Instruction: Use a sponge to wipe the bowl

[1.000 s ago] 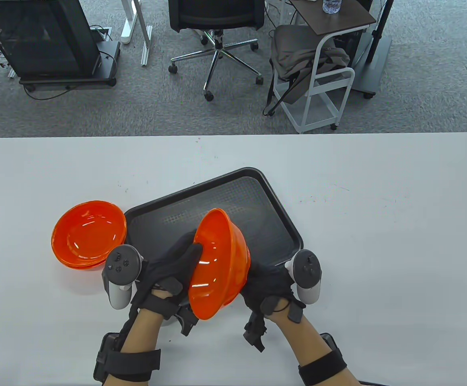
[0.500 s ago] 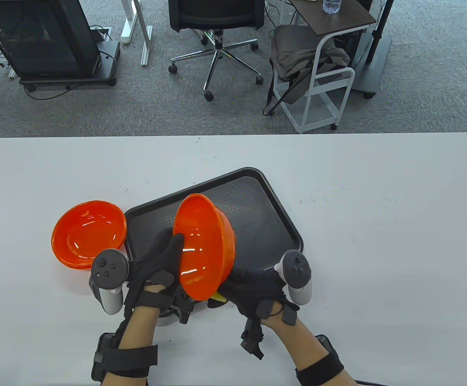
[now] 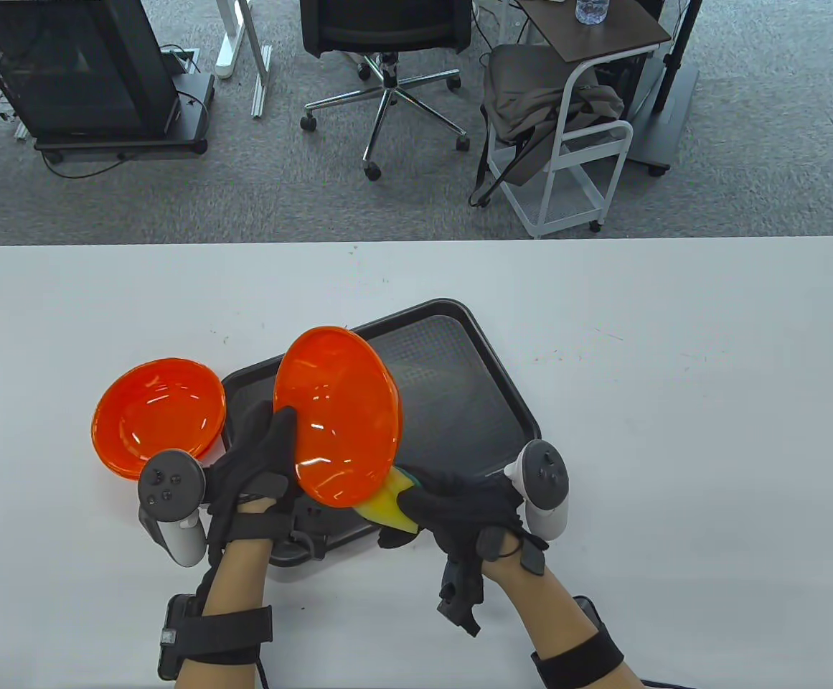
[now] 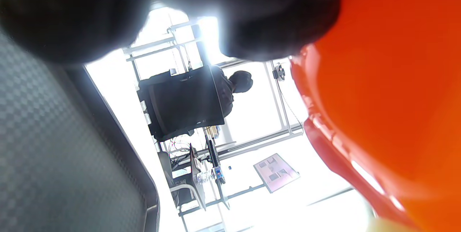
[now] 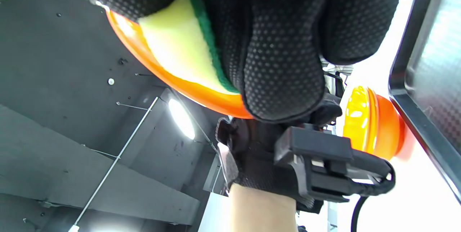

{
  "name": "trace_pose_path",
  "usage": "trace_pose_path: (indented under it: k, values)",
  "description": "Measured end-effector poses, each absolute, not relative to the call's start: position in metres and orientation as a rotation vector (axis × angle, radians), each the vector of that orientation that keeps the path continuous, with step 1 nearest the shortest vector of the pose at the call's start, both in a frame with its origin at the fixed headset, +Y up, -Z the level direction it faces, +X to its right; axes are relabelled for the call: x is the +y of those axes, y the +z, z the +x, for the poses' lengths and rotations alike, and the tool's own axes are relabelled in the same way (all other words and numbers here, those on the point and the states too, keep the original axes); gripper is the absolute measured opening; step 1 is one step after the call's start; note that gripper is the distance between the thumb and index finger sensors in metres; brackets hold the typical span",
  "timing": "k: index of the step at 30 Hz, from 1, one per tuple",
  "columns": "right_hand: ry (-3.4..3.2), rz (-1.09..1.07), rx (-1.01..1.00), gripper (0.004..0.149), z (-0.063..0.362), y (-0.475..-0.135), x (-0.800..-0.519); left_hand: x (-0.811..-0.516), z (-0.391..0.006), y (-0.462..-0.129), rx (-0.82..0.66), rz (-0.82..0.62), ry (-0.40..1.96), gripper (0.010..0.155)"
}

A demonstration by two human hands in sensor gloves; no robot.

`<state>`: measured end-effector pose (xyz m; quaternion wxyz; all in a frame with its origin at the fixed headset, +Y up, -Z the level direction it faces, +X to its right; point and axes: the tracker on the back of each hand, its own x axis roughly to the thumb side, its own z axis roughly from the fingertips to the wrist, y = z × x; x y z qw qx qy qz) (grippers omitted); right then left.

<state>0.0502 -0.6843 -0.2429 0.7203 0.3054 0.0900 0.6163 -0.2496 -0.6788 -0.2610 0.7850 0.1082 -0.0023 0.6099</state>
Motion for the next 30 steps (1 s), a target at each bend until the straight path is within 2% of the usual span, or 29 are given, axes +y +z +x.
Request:
trace_pose_path:
  k: [8,19,24,30]
  values:
    - [1.343,0.647,0.103,0.052,0.068,-0.247,-0.675,-0.679,-0.252,-0.261,0.01,0.226,1.313,0.054]
    - [1.453,0.618,-0.136,0.051,0.091,-0.248,-0.666,-0.679,-0.253,-0.262,-0.005,0.187,1.273,0.053]
    - [1.549,0.612,-0.252,0.05,0.098,-0.245,-0.661,-0.678,-0.248,-0.263,-0.05,0.15,1.235,0.053]
    - [1.554,0.604,-0.268,0.048,0.1,-0.245,-0.663,-0.678,-0.233,-0.262,-0.124,0.062,1.216,0.053]
